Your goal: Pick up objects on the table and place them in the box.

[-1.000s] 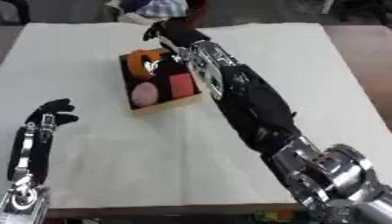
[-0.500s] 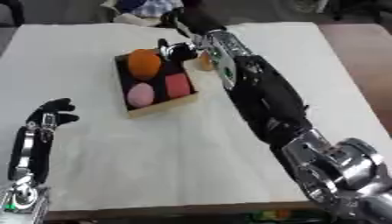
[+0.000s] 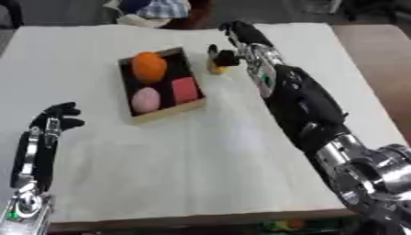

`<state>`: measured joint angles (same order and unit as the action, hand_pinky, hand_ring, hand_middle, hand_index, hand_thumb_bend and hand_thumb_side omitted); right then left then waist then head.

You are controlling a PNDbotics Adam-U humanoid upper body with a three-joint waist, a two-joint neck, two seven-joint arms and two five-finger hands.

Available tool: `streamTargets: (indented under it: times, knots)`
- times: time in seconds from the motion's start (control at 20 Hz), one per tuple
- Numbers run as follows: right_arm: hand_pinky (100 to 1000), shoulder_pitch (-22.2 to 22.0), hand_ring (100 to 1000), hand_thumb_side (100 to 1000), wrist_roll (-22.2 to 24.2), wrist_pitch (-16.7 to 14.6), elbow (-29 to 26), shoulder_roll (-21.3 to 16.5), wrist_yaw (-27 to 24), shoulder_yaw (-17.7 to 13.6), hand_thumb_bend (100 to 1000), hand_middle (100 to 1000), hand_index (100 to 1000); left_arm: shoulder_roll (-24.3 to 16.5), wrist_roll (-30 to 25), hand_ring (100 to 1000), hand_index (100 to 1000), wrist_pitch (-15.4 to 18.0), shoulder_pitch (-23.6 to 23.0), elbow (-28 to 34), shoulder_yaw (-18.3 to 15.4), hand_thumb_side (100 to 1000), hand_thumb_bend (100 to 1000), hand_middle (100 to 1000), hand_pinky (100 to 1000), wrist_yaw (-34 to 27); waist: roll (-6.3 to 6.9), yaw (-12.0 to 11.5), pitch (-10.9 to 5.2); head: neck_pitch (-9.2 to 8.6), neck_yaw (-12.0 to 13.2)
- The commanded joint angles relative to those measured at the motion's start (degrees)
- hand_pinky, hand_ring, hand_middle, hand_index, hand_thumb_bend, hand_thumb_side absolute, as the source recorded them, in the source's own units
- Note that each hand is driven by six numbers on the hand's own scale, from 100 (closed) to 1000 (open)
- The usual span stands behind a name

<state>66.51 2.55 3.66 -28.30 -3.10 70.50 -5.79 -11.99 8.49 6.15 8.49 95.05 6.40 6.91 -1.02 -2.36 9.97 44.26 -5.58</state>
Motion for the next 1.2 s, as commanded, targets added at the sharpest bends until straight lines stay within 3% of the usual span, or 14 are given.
streamTargets:
  times: [0.05,0.45,1.2]
  knots:
    - [836,1.01,819,537,0.52,0.93,0.55,-1.29,0.43,0.0,116,817,907,-0.56,0.13,610,763,-0.04,0.43,1.0,-0.52,943,100,629,759,0.2,0.9,0.09,-0.43,-0.14,0.19]
    - [836,-0.41,826,516,1.16,2.19,1.48,-0.41,3.42,0.23,132,826,914,-0.51,0.04,609,764,-0.11,0.49,1.03,-0.41,943,100,628,759,0.16,1.24,-0.14,-0.34,-0.14,-0.06]
    - [830,-1.34,822,425,-2.89,4.7,0.4,0.29,7.19,-0.18,120,813,870,-0.37,-0.56,608,763,-0.16,1.18,1.2,0.23,944,100,627,759,0.0,1.6,-2.2,0.43,-0.14,-1.89]
